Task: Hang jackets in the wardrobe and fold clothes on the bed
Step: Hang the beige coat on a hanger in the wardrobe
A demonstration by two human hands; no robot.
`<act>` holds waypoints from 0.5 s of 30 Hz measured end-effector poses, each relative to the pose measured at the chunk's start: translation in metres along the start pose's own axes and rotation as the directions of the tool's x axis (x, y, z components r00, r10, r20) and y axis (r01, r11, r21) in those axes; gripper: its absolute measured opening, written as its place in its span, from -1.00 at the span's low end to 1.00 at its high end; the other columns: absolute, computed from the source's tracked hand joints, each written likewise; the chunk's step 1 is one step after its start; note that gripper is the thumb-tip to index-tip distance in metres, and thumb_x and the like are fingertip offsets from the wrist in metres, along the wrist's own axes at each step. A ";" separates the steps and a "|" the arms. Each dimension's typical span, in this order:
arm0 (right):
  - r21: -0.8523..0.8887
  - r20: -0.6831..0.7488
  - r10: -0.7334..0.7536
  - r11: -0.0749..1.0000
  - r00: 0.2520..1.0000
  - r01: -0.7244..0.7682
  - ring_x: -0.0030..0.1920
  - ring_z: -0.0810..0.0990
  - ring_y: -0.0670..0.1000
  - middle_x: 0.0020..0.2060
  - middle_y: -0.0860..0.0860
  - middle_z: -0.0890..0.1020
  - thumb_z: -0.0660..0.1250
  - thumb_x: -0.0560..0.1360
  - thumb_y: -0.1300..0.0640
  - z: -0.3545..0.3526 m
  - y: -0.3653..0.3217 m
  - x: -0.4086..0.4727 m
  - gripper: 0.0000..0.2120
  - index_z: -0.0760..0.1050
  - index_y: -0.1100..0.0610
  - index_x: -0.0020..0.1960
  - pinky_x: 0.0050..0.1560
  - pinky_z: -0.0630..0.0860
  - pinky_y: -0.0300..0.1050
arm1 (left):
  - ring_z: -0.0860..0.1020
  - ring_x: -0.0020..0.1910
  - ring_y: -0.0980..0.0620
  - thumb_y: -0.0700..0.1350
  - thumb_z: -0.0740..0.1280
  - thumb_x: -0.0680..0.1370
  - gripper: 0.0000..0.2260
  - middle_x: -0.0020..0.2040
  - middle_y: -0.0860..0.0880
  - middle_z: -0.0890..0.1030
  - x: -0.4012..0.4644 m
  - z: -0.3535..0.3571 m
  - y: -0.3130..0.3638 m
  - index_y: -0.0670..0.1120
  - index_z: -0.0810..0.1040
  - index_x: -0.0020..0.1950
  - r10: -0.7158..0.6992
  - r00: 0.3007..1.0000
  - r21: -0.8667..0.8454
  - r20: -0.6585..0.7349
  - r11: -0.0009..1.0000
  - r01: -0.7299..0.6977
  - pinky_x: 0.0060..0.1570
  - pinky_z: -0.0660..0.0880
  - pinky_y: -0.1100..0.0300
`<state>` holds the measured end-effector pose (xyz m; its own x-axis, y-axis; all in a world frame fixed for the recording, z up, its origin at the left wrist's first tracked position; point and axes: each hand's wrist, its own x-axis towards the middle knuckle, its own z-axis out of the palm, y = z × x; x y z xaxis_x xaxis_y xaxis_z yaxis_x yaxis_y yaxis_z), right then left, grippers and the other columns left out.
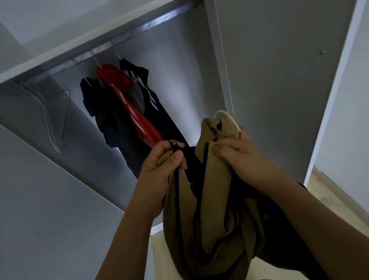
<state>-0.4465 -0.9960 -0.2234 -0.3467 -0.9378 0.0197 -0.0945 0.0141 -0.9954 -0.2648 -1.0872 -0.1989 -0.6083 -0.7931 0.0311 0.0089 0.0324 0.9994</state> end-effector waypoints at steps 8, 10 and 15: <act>0.129 0.245 0.097 0.983 0.965 -0.132 0.13 0.55 -0.11 0.27 -0.02 0.37 0.24 0.60 0.00 -0.003 -0.011 -0.009 -0.74 0.62 0.12 0.11 0.13 0.51 -0.30 | 0.60 -0.21 -0.01 -0.14 0.44 0.43 -0.95 -0.22 -0.04 0.62 0.004 0.009 0.004 -0.02 0.59 -0.18 -0.025 0.998 -0.039 0.064 0.999 0.028 -0.10 0.58 0.09; 0.103 0.288 0.102 0.985 0.952 -0.137 0.27 0.49 0.02 0.32 0.06 0.38 0.27 0.59 0.01 -0.004 -0.011 -0.010 -0.74 0.64 0.14 0.10 0.35 0.42 -0.04 | 0.62 -0.22 0.02 -0.13 0.48 0.41 -0.93 -0.23 -0.02 0.64 0.005 0.009 0.004 0.00 0.61 -0.20 -0.026 0.996 -0.069 0.087 0.997 0.032 -0.13 0.59 0.13; 0.212 0.341 0.167 0.945 0.925 -0.249 0.20 0.57 0.08 0.30 0.14 0.46 0.31 0.56 0.11 -0.009 -0.011 -0.010 -0.77 0.63 0.18 0.13 0.29 0.47 0.00 | 0.61 -0.19 0.03 -0.09 0.46 0.45 -0.97 -0.16 -0.04 0.65 0.002 0.008 0.003 0.01 0.64 -0.16 -0.031 0.990 -0.111 0.138 0.993 0.047 -0.03 0.57 0.11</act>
<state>-0.4501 -0.9834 -0.2115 -0.0181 -0.9834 -0.1803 0.1953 0.1734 -0.9653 -0.2721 -1.0835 -0.1956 -0.7117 -0.7025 -0.0020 0.0689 -0.0726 0.9950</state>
